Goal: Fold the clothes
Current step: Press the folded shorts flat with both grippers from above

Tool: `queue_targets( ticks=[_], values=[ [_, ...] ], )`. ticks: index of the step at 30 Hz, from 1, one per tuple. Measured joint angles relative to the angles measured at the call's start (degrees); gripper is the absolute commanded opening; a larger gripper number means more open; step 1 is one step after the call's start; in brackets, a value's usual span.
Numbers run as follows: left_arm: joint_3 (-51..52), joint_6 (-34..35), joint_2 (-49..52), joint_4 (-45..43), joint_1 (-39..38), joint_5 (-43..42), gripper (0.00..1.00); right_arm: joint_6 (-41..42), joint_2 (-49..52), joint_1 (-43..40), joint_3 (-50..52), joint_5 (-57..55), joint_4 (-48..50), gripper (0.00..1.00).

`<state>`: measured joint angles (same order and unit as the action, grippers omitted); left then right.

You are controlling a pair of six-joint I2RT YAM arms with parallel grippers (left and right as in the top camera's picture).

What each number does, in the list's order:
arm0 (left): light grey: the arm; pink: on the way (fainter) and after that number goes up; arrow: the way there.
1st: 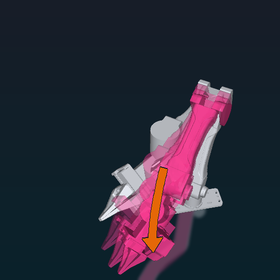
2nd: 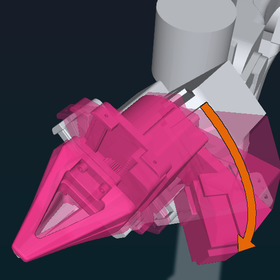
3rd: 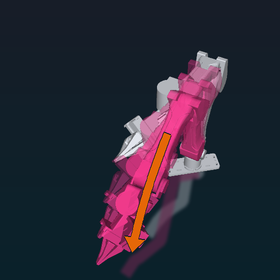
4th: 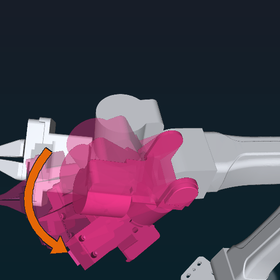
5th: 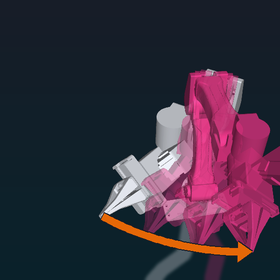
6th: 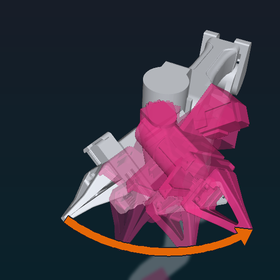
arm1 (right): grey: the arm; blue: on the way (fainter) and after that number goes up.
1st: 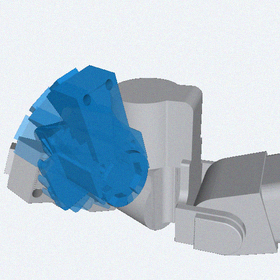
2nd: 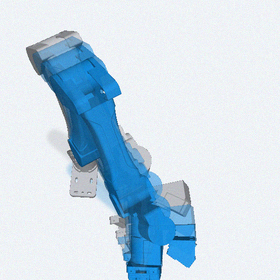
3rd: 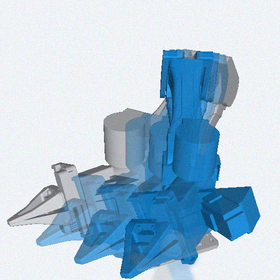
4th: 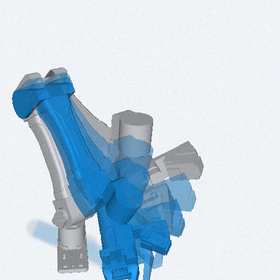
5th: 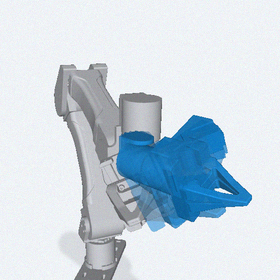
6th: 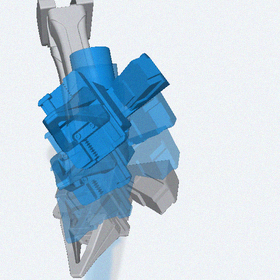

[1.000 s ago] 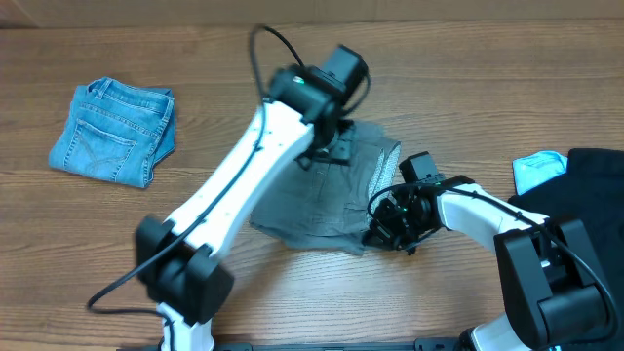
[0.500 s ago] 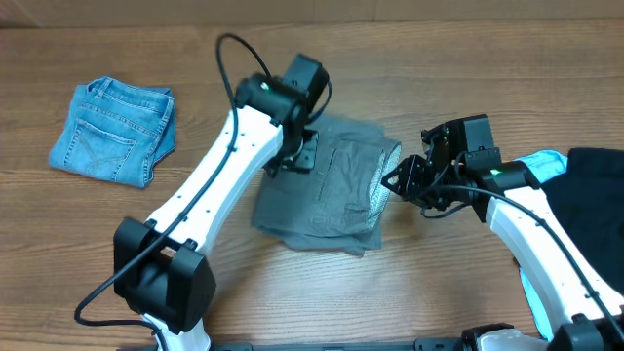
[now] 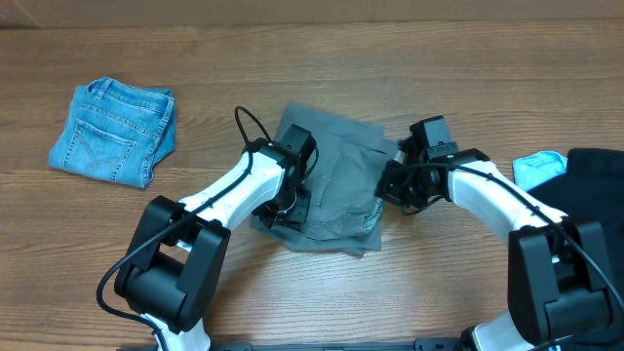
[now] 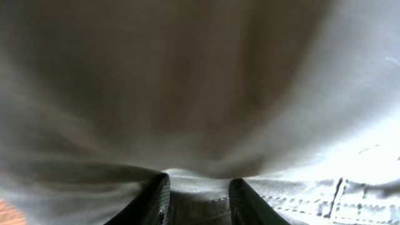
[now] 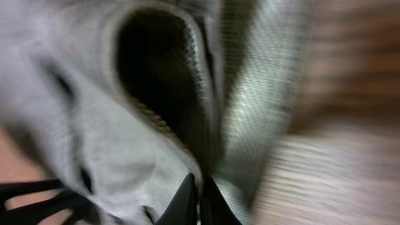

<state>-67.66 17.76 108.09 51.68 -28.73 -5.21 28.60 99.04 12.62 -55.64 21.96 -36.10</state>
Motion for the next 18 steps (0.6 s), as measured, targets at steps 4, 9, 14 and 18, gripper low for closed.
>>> queue_targets(
  ticks=[4,9,14,18],
  values=[
    [0.9,0.0,-0.5,-1.6,-0.2,-1.0,0.29,-1.7,-0.2,-4.0,-0.7,-2.4,-3.9,0.37],
    [0.2,-0.2,-0.5,2.6,-0.1,-0.5,0.30,-5.9,-1.7,-9.9,-6.4,-3.1,-13.6,0.36],
    [-6.5,-0.4,-0.3,13.9,-0.1,0.1,0.56,-10.1,-6.9,-8.5,-12.0,5.6,-21.7,0.47],
    [-16.9,-1.5,-0.4,15.5,-0.1,0.4,0.68,-10.1,-7.3,-3.3,-11.4,8.3,-24.6,0.45]
  ],
)
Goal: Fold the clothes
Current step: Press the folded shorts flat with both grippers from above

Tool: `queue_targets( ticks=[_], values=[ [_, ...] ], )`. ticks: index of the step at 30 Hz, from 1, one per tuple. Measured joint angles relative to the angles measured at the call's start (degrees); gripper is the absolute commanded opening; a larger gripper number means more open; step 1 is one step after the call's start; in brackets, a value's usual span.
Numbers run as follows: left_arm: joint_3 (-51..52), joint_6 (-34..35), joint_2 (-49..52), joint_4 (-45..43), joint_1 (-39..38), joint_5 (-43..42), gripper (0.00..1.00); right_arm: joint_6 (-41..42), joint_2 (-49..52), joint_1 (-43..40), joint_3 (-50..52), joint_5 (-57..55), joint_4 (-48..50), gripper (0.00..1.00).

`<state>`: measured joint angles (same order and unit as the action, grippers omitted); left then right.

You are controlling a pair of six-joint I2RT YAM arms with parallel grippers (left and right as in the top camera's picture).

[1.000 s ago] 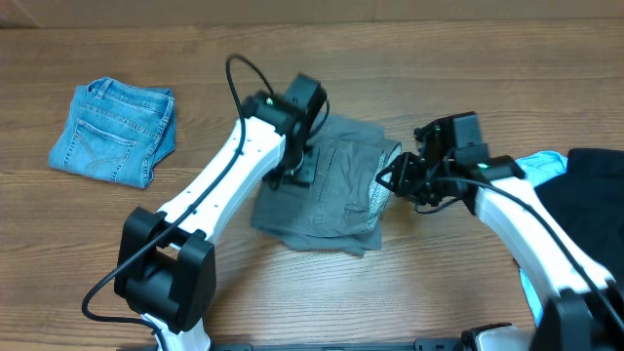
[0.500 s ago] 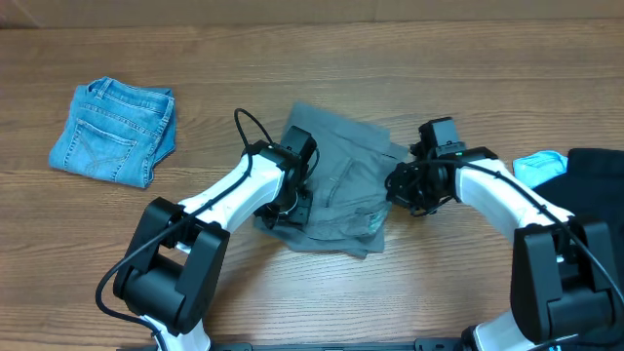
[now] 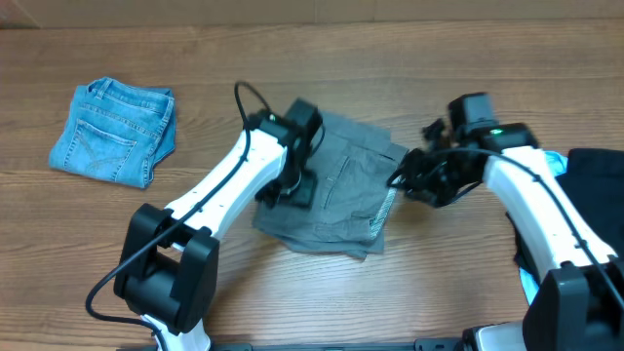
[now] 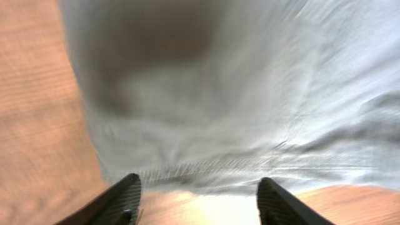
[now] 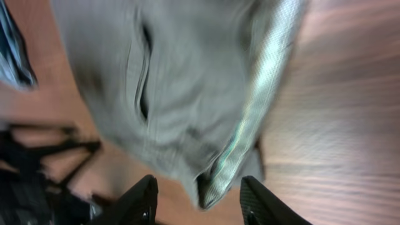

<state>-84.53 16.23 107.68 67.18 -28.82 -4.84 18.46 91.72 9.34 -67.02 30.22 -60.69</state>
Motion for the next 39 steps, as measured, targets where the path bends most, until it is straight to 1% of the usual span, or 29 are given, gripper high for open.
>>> queue_targets(
  ticks=[1,2,3,5,8,12,14,17,19,20,22,23,24,25,27,30,33,36,39],
  values=[
    [-2.5,-0.4,-0.1,-0.5,0.1,0.1,0.65,0.5,0.0,1.8,0.7,0.3,0.4,0.27],
    [-3.9,-0.5,-0.2,-1.0,0.1,0.3,0.61,1.4,0.0,3.9,2.1,0.6,2.8,0.08],
    [-4.7,-0.9,-0.4,-1.6,0.1,0.5,0.55,2.7,0.0,6.6,4.4,0.9,7.5,0.04],
    [-5.1,-1.5,-0.4,-2.5,0.2,0.8,0.47,6.4,0.0,10.2,8.3,0.2,12.7,0.04],
    [-5.1,-1.8,-0.4,-2.3,1.2,1.0,0.44,15.7,0.6,14.8,16.2,-3.1,15.8,0.04],
    [-5.1,-1.8,-0.4,-1.3,3.1,1.0,0.43,23.5,2.1,13.5,22.0,-5.3,15.5,0.04],
    [-5.1,-1.8,-0.4,-1.1,3.8,1.2,0.43,26.0,2.4,11.9,23.2,-5.2,14.9,0.04],
    [-5.1,-1.8,-0.4,-1.2,3.8,1.2,0.45,23.7,2.3,10.1,22.4,-3.8,13.6,0.04],
    [-5.1,-1.8,-0.4,-1.2,3.8,1.2,0.43,20.9,1.2,9.4,20.6,-3.3,11.2,0.04],
    [-5.1,-1.8,-0.4,-1.2,3.8,0.9,0.42,18.4,-0.4,9.0,17.9,-3.1,8.3,0.04],
    [-5.0,-1.8,-0.4,-1.2,3.8,0.4,0.41,15.9,-3.4,8.5,13.9,-3.4,6.7,0.08],
    [-4.6,-1.7,-0.4,-1.4,3.8,0.2,0.41,15.1,-5.9,7.8,10.8,-4.2,6.9,0.07],
    [-3.9,-1.6,-0.4,-1.8,3.8,0.0,0.41,14.6,-7.3,7.2,8.9,-5.1,7.8,0.04],
    [-2.6,-1.2,-0.4,-2.7,3.8,-0.2,0.40,14.6,-8.6,6.4,7.3,-6.6,9.9,0.04],
    [0.6,-0.7,-0.5,-5.9,3.8,-1.4,0.34,14.5,-9.1,4.9,6.8,-8.4,17.8,0.04],
    [7.2,0.1,-0.5,-12.1,3.8,-4.6,0.29,14.5,-6.8,4.1,6.8,-9.6,26.2,0.04],
    [11.5,0.3,-0.5,-16.7,3.8,-6.4,0.29,14.6,-1.7,4.3,6.9,-10.0,32.0,0.04],
    [14.9,0.3,-0.5,-18.8,3.8,-6.5,0.30,16.0,6.2,4.2,6.9,-12.7,35.8,0.04],
    [16.5,0.3,-0.5,-19.0,3.8,-5.3,0.30,17.9,12.1,3.3,6.9,-15.3,36.6,0.04]
  ],
)
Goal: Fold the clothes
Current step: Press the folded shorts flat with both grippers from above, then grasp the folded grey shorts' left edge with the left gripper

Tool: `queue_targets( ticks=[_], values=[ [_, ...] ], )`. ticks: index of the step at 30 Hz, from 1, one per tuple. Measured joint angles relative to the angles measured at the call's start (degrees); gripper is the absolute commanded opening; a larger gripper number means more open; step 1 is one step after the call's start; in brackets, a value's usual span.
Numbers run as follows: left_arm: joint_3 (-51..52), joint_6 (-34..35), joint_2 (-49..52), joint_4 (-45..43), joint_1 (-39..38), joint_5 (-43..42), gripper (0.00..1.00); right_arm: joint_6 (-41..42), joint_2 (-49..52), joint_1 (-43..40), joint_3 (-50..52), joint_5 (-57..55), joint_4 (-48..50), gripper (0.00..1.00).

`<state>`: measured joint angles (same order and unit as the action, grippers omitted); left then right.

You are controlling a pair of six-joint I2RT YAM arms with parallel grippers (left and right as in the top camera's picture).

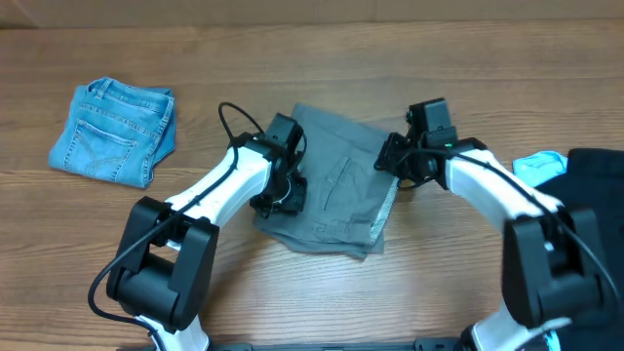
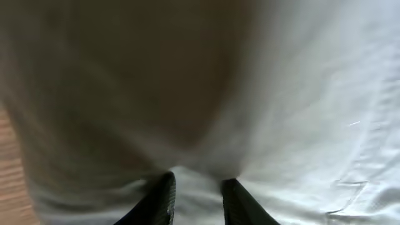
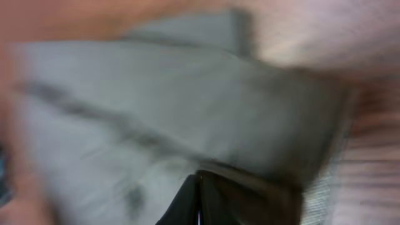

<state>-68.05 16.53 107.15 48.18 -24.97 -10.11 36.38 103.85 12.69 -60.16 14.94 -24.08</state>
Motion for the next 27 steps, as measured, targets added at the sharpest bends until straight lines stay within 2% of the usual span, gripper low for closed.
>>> queue_targets(
  ticks=[1,4,6,7,10,12,14,15,18,20,21,22,23,24,25,27],
  values=[
    [0.4,0.0,0.0,0.0,0.0,0.4,0.30,1.1,3.1,-1.4,0.0,0.2,0.4,0.04],
    [0.5,0.0,0.0,0.0,0.0,0.7,0.29,1.8,3.8,-4.0,-0.5,0.0,0.3,0.04],
    [0.5,0.0,0.0,0.0,0.1,0.9,0.35,1.9,4.4,-6.6,-0.5,0.7,-0.6,0.04],
    [0.5,0.0,0.0,0.1,0.2,0.9,0.39,0.9,4.2,-7.5,-0.7,1.3,-2.2,0.05],
    [-0.5,-0.3,0.0,3.5,1.5,0.9,0.38,-3.3,3.0,-11.1,-1.0,2.3,-8.7,0.07],
    [-2.6,-0.4,0.0,7.5,3.5,1.2,0.42,-6.6,0.1,-12.7,-1.6,5.0,-13.4,0.07],
    [-5.1,-0.5,0.0,10.3,5.4,1.2,0.52,-8.7,-4.1,-12.6,-2.5,8.2,-18.4,0.07],
    [-7.8,-0.7,0.1,12.9,6.9,0.8,0.67,-9.7,-7.6,-12.0,-3.1,10.7,-20.6,0.07],
    [-14.8,-1.9,0.1,15.5,10.4,-1.2,0.92,-11.2,-13.0,-9.5,-4.6,14.3,-26.5,0.10],
    [-18.3,-3.2,0.1,15.7,12.3,-2.8,0.99,-11.7,-14.4,-6.6,-4.7,16.1,-28.8,0.13],
    [-19.9,-3.6,0.1,14.5,13.8,-4.1,0.98,-11.8,-14.4,-4.5,-4.6,16.3,-29.2,0.13],
    [-20.4,-3.7,0.1,13.7,15.0,-4.8,0.91,-12.0,-14.3,-2.9,-4.4,16.0,-28.3,0.13],
    [-20.5,-3.7,0.1,12.9,16.3,-5.7,0.80,-12.0,-14.2,-0.3,-3.8,15.4,-27.4,0.13],
    [-20.5,-3.8,0.1,13.0,17.2,-6.4,0.56,-11.3,-14.1,1.7,-3.2,14.4,-27.0,0.13],
    [-20.5,-4.9,0.1,13.4,18.4,-8.4,0.41,-10.4,-13.9,4.0,-2.3,13.4,-26.8,0.13],
    [-20.2,-7.0,0.1,14.1,19.1,-11.8,0.27,-8.1,-12.9,6.7,0.1,12.5,-25.8,0.13]
  ],
)
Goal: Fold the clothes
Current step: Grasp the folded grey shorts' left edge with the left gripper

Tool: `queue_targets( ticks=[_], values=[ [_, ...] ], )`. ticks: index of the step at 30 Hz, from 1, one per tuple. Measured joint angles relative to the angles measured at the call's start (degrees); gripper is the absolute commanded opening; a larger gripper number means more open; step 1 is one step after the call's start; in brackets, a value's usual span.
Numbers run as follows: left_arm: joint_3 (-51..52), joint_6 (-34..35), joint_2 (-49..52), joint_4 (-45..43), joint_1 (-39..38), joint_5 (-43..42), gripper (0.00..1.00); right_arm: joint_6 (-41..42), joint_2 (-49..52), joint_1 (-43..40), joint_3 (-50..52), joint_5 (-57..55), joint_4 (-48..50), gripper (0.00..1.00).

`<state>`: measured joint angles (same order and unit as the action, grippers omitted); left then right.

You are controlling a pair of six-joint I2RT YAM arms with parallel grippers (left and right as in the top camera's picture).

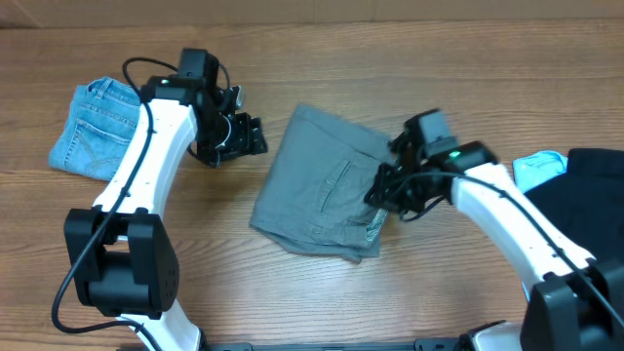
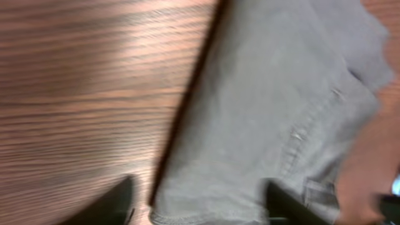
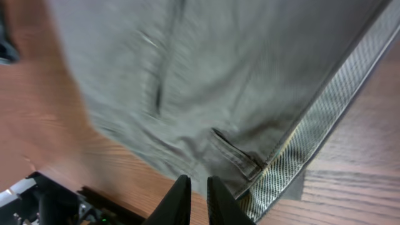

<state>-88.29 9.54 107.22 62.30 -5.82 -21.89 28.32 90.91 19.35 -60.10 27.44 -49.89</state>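
Note:
Grey shorts (image 1: 327, 185) lie folded in a rough square at the table's middle, pocket side up; the left wrist view also shows these grey shorts (image 2: 281, 112). My left gripper (image 1: 244, 136) (image 2: 200, 203) hangs open and wide, to the left of the shorts and off them, with nothing between its fingers. My right gripper (image 1: 382, 195) (image 3: 197, 197) is over the shorts' right edge, by the mesh lining (image 3: 312, 144). Its fingers are almost together, and no cloth shows between them.
Folded blue jeans (image 1: 112, 132) lie at the far left, close to my left arm. A black garment (image 1: 595, 185) and a light blue item (image 1: 538, 168) sit at the right edge. Bare wooden table (image 1: 322, 292) runs along the front.
My left gripper was down on the left part of the grey shorts with narrow jaws. Now it is off them, up and to the left, wide open. My right gripper moved from the top right corner down the right edge.
First both grippers were on the grey shorts, the right shut at the right edge. Then both stood open, the right just off that edge. Then both were down on the cloth again with narrow jaws. Now the left is away and the shorts lie folded.

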Motion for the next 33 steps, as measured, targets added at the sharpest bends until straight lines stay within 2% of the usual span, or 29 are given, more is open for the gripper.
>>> queue_targets(
  ticks=[1,3,5,7,13,18,23,27,33],
  values=[
    [0.8,-1.3,0.0,0.2,-0.2,-1.6,0.21,1.3,0.8,0.8,1.5,-0.4,0.5,0.13],
    [3.7,-2.8,0.0,-0.4,-1.3,-3.6,0.16,4.1,2.8,1.2,5.2,-1.0,2.9,0.13],
    [8.2,-3.8,0.1,-2.6,-2.9,-5.0,0.16,6.1,4.5,1.3,7.5,-1.3,4.1,0.11],
    [14.3,-4.2,0.1,-6.9,-4.8,-5.9,0.15,9.0,6.6,1.2,10.6,-1.6,6.9,0.04],
    [26.8,-4.2,0.3,-13.7,-6.6,-6.6,0.11,14.4,7.9,-0.7,11.9,0.0,2.6,0.04],
    [27.9,-3.9,0.3,-12.2,-3.1,-8.0,0.34,11.6,6.9,-4.2,12.2,-3.7,-5.9,0.06],
    [26.6,-5.4,0.3,-9.1,0.9,-16.2,0.43,3.6,2.7,-5.0,6.6,-3.3,-10.1,0.08],
    [21.2,-5.9,0.3,-7.3,2.1,-21.5,0.51,-0.3,-0.7,-3.9,1.1,1.5,-6.3,0.10],
    [10.8,-6.8,0.3,-7.9,2.7,-21.5,0.80,2.8,-0.8,0.5,0.6,1.6,3.3,0.12]
  ],
)
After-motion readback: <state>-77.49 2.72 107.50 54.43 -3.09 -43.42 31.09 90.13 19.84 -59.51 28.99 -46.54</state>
